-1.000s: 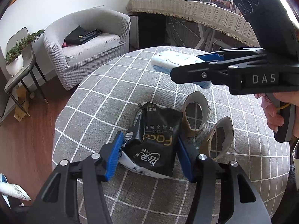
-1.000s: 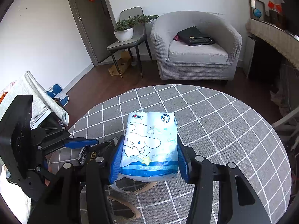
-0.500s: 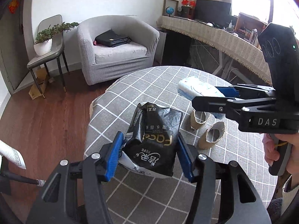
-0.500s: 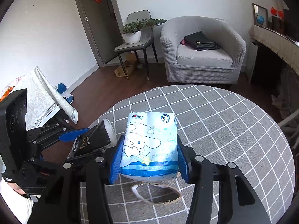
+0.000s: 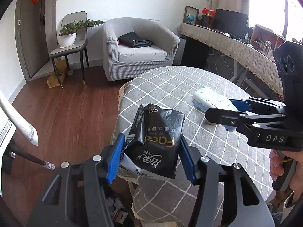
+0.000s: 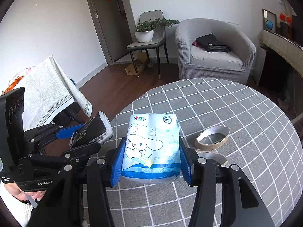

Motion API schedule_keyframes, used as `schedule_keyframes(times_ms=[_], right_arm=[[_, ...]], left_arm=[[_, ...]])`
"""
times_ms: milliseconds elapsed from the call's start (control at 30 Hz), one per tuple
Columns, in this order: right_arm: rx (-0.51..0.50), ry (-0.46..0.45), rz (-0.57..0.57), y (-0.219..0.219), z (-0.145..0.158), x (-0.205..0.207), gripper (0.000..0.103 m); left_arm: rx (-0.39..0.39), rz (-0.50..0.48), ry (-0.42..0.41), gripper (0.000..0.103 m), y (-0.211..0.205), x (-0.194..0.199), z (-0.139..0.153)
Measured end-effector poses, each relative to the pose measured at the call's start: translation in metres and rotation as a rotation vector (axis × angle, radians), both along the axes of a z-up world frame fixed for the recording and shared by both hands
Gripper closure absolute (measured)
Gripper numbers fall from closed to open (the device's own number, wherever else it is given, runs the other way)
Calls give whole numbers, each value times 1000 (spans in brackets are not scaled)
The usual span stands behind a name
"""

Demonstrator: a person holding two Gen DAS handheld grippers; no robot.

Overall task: Collect trash
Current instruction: 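Carry the wipes package and black bag with both tools over the bin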

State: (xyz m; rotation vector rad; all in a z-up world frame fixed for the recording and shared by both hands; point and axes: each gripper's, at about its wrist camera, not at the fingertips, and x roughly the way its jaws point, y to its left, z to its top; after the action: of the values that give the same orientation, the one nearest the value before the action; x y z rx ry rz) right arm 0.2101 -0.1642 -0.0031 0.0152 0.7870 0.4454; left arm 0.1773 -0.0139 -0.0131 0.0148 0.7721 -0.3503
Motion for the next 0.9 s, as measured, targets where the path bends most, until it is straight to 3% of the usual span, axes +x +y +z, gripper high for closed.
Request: schedule_keyframes(times_ms=[667, 900], right_arm=[[21, 20, 126, 94, -14, -56, 51], [-34, 29, 199, 133, -23, -66, 51]], left_arm=[[-19, 162, 67, 44, 98, -61, -22], [-15, 217, 107, 44, 136, -65, -37]])
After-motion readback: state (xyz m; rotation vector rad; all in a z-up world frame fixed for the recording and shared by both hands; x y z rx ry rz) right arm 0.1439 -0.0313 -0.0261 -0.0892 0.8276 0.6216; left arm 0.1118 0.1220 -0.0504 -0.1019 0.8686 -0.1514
